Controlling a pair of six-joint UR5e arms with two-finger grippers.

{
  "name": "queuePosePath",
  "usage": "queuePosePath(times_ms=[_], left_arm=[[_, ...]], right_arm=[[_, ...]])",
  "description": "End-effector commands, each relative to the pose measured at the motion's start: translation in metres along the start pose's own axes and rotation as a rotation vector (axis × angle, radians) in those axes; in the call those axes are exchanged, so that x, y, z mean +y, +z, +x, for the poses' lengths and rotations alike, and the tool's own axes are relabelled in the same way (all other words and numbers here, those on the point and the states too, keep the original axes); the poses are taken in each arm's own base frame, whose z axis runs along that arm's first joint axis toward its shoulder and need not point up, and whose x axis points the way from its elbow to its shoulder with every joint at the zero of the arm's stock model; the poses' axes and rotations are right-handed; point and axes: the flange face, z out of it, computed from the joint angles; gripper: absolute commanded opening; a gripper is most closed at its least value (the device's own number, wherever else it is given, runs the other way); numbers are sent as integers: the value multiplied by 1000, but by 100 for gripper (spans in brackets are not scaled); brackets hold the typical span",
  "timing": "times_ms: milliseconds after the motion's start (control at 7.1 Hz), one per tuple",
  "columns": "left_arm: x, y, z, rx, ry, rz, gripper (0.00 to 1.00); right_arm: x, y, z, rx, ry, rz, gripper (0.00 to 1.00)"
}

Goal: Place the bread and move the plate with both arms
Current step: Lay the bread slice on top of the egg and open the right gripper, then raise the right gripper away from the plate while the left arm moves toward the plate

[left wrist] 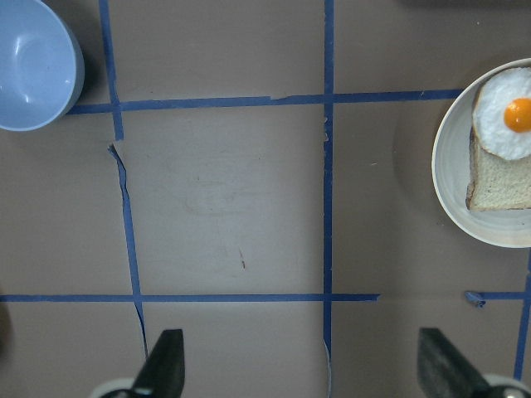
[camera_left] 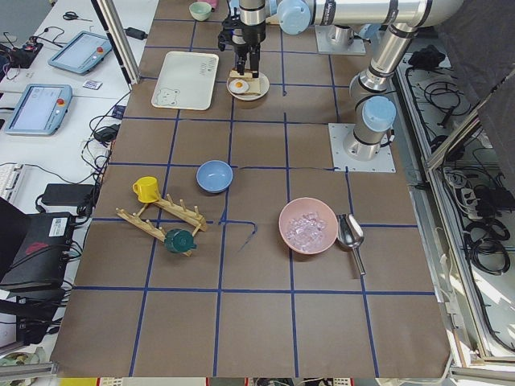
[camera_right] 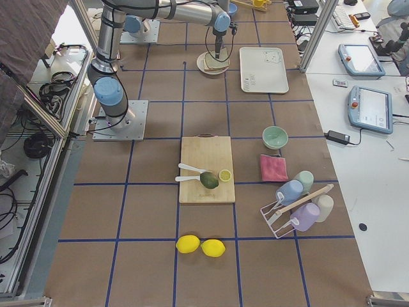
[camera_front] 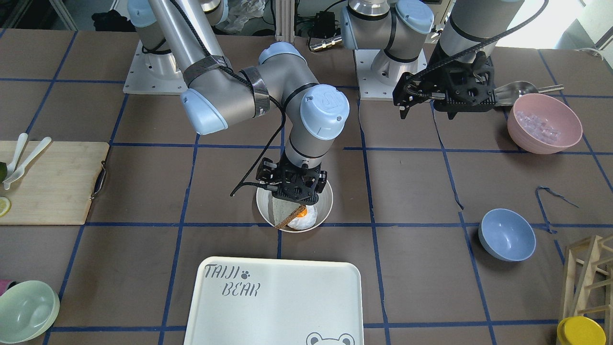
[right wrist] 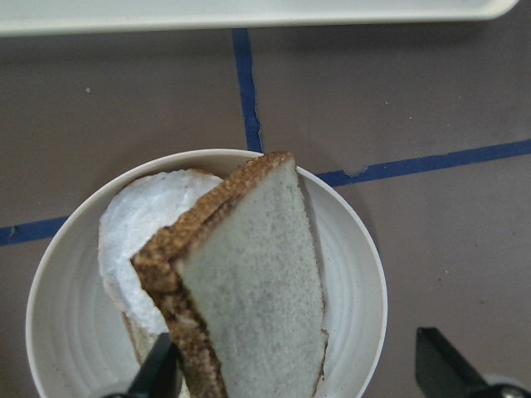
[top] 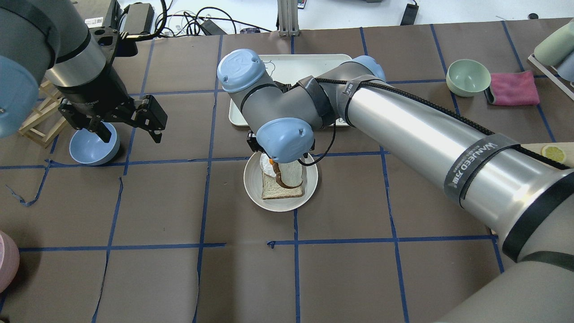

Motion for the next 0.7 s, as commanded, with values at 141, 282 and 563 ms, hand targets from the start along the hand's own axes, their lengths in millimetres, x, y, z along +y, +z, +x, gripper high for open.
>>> queuePosePath(times_ms=[141, 282, 563], left_arm=[[0, 1, 0, 0, 0, -1, 100], [0, 1, 0, 0, 0, -1, 100], [-2, 2, 1, 0, 0, -4, 100]], right_arm=[[-34, -48, 41, -205, 87, -58, 100], [-48, -66, 75, -242, 62, -80, 100], [-74, -93, 162, -233, -101, -58, 100]])
